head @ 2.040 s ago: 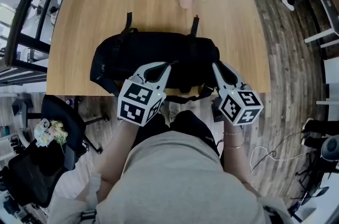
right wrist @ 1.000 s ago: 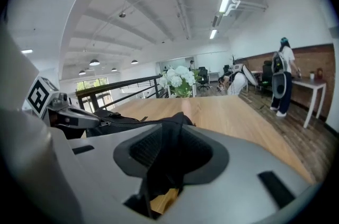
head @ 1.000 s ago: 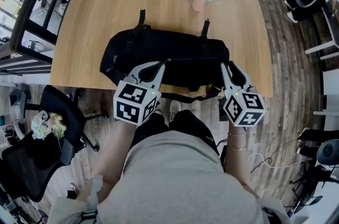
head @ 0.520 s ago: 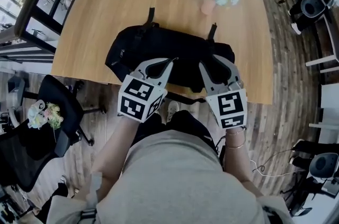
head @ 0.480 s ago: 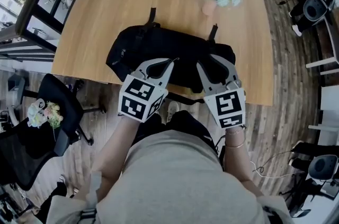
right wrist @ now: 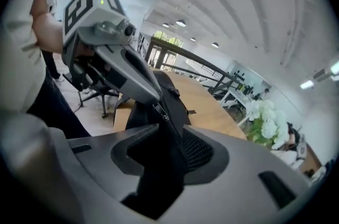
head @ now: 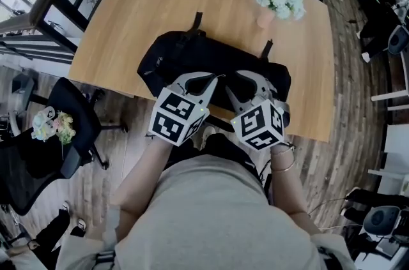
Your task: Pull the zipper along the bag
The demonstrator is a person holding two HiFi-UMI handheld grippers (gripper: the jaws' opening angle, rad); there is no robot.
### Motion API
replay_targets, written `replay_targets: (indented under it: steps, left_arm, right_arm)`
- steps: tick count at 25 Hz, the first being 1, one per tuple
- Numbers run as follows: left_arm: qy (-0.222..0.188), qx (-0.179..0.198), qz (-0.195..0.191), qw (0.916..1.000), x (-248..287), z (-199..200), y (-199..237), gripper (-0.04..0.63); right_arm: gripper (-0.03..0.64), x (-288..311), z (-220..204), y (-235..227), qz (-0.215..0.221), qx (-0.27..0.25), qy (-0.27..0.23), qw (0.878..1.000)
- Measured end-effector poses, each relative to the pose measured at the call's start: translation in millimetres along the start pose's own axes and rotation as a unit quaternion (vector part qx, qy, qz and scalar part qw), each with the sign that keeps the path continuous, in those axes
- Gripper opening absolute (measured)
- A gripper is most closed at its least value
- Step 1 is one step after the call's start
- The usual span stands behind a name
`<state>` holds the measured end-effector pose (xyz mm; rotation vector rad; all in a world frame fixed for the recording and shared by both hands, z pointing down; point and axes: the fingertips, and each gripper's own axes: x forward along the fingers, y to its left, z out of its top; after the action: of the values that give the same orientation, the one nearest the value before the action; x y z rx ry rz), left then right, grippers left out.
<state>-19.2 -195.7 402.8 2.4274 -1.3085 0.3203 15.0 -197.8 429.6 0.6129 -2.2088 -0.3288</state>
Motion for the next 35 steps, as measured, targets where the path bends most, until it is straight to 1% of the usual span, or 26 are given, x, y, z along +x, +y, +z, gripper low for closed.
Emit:
replay_targets:
  steps: [2,4,7,10,12,14,18,22,35]
  left_arm:
    - [0.001,0.001,0.0,1.0,0.4,-0.7,-0.2,0.017]
    - [0.002,0.002,0.001,1.0,0.9,-1.9,0.3,0.017]
    - [0.003,0.004,0.003,1.0,2.3,-2.1,3.0,0.017]
    - [0.005,0.004,0.003,1.0,3.1,-3.4,4.4,0.017]
    - [0.006,0.003,0.001,1.0,2.8,-4.9,3.7,0.017]
    - [0.008,0.004,0.0,1.0,3.3,-6.0,3.9,0.017]
    - [0.011,0.001,0.0,0.9999,2.9,-8.6,9.1,0.017]
    - [0.013,-0.003,0.008,0.9999,-2.5,-10.9,18.0,0.017]
    - [0.006,-0.023,0.062,0.9978,-32.0,-12.3,66.4,0.017]
  right_arm:
    - [0.15,5.8,-3.5,0.9,-0.007,-0.027,0.015,1.0]
    - [0.149,10.1,-5.1,0.2,-0.01,-0.031,0.02,0.999]
    - [0.125,13.5,-6.7,-1.0,-0.002,-0.022,0.021,1.0]
    - [0.081,13.1,-8.7,0.1,0.009,-0.009,0.019,1.0]
    - [0.052,11.5,-9.2,1.4,0.011,0.002,0.017,1.0]
    - [0.04,10.8,-9.2,1.9,0.009,0.011,0.015,1.0]
    - [0.038,10.6,-9.6,2.0,0.013,0.028,0.01,0.999]
    - [0.037,8.9,-8.8,0.3,0.015,0.041,0.007,0.999]
    - [0.034,9.2,-3.9,-12.7,0.003,0.07,0.003,0.998]
